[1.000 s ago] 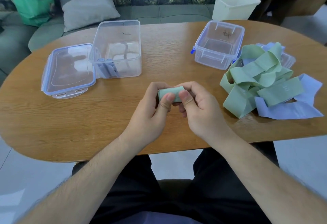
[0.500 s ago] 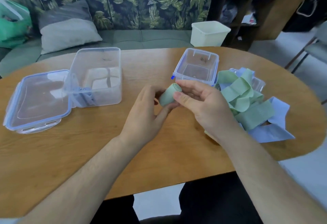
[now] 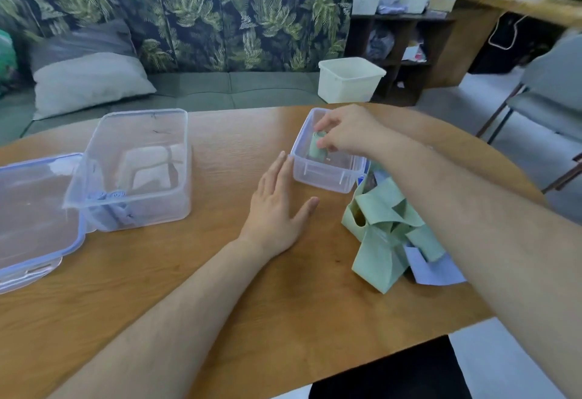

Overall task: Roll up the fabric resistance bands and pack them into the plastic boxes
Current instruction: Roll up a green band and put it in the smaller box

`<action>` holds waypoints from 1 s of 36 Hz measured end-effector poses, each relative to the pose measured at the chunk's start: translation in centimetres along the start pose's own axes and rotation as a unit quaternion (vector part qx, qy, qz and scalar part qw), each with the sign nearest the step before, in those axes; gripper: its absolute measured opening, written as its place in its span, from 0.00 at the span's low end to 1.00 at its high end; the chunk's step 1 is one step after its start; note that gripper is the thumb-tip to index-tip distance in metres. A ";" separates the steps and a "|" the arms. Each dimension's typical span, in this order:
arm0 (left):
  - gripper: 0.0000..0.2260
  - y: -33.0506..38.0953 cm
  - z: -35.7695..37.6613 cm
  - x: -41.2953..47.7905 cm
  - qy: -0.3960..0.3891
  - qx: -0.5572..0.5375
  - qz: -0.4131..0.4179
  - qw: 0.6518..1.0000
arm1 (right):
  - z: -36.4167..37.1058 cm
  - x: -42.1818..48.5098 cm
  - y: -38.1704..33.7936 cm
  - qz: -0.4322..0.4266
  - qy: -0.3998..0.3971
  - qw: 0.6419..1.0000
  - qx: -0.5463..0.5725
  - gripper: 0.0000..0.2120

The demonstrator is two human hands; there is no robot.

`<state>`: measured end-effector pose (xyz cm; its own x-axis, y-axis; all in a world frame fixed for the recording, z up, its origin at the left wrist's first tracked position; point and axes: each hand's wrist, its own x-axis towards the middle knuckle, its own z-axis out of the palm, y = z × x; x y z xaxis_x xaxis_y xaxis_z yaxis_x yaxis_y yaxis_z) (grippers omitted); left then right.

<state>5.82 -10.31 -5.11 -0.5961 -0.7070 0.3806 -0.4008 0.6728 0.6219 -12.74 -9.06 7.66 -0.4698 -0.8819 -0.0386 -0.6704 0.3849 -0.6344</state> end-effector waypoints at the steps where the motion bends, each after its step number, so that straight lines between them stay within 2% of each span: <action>1: 0.37 -0.1 0.0 0.3 -0.010 0.014 0.009 1.000 | 0.3 0.2 0.0 0.015 -0.022 1.000 0.001 0.10; 6: 0.37 0.0 -0.2 0.8 -0.051 0.040 0.007 0.998 | 1.8 1.0 0.2 0.026 -0.106 0.993 -0.048 0.14; 13: 0.38 -0.2 -0.2 0.6 -0.048 0.039 0.006 0.998 | 2.2 1.3 0.2 0.051 -0.137 0.989 -0.031 0.17; 19: 0.38 -0.3 -0.1 0.6 -0.041 0.044 0.009 0.998 | 2.1 1.5 0.5 0.070 -0.159 0.985 0.015 0.15; 23: 0.36 -0.2 -0.1 0.5 -0.033 0.046 0.016 0.998 | 2.4 1.3 0.3 0.092 -0.173 0.979 0.058 0.18; 27: 0.36 -0.2 -0.2 0.5 -0.027 0.047 0.019 0.998 | 2.9 1.5 0.4 0.086 -0.157 0.983 0.035 0.21; 30: 0.35 -0.2 -0.2 0.5 -0.024 0.046 0.020 0.998 | 2.9 1.5 0.3 0.076 -0.151 0.985 0.023 0.16; 33: 0.35 -0.2 -0.2 0.5 -0.024 0.045 0.021 0.998 | 2.8 1.4 0.3 0.093 -0.147 0.983 0.057 0.08; 36: 0.35 -0.2 -0.2 0.5 -0.024 0.044 0.022 0.999 | 2.9 1.4 0.6 0.109 -0.150 0.980 0.074 0.13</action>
<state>5.72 -10.85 -4.92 -0.6459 -0.6668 0.3719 -0.4318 0.7207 0.5423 -12.15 -10.80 5.01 -0.3883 -0.8322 -0.3958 -0.4727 0.5486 -0.6897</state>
